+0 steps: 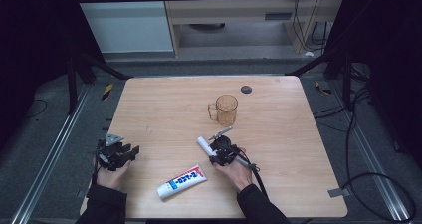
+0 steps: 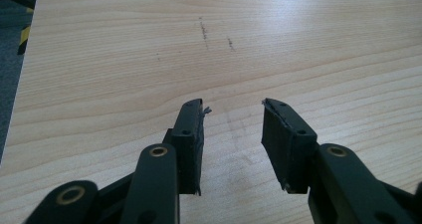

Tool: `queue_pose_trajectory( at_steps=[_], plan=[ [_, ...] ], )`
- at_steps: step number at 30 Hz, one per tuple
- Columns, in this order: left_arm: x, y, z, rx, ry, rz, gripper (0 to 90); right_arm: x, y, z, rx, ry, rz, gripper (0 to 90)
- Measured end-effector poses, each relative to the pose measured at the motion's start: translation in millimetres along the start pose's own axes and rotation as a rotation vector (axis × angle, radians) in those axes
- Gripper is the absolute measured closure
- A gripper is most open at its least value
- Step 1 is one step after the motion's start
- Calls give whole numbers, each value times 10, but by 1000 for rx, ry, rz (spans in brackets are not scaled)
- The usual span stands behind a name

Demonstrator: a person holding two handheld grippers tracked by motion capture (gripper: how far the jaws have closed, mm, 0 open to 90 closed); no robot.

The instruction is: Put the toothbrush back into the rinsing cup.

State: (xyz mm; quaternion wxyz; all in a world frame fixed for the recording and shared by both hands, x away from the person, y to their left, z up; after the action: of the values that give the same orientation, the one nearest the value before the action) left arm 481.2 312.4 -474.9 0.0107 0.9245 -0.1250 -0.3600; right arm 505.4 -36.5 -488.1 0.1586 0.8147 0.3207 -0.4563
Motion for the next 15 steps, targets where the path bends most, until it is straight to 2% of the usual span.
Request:
queue_pose_trajectory(
  at_steps=[9, 15],
  plan=[
    [-3, -3, -2, -2, 3, -1, 599, -23, 2, -8, -22, -25, -21, 662],
    [-4, -1, -2, -1, 2, -3, 600, -115, 10, -5, -56, -15, -38, 662]
  ],
)
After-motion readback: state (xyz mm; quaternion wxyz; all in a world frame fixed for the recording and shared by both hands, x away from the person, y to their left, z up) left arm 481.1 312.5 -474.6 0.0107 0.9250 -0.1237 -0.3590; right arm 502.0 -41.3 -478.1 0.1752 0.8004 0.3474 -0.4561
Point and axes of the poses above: each handheld gripper's, and its own axes: x roughly forward along the jaws, z roughly out of its underside, y roughly to its right, the point moved 1 cm from there along x, roughly forward along the jaws, and after that the axes turned 6 degrees about -x, right-handed, at the moved point
